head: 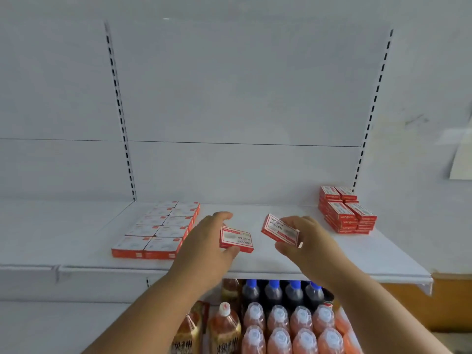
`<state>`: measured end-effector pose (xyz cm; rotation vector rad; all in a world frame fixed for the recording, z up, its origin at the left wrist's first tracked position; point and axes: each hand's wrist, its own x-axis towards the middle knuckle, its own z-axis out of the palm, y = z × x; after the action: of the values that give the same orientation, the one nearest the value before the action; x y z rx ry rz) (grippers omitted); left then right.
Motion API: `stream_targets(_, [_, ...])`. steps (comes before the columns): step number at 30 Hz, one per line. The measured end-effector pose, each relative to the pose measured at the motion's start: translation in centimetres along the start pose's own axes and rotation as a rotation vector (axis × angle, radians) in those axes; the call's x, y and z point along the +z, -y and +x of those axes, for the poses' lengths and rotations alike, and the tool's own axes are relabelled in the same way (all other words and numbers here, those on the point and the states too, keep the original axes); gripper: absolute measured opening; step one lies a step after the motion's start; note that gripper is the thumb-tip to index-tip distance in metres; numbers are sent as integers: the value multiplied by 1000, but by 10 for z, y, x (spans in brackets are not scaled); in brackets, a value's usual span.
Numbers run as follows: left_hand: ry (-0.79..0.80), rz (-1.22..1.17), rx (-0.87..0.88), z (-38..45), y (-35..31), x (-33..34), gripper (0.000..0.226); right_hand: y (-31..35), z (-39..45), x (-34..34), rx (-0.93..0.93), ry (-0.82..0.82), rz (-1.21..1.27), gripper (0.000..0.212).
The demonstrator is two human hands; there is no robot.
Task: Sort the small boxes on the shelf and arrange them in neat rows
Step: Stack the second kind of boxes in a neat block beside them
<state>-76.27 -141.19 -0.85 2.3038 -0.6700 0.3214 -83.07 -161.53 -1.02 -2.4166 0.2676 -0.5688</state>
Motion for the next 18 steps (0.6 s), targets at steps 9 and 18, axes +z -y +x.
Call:
stream_targets(9, [170,577,122,5,-13,18,67,-12,-6,0,66,-15,-256,25])
stream_targets(18, [483,273,188,25,-9,21,58,-47,3,-6,-27,49,-327,19])
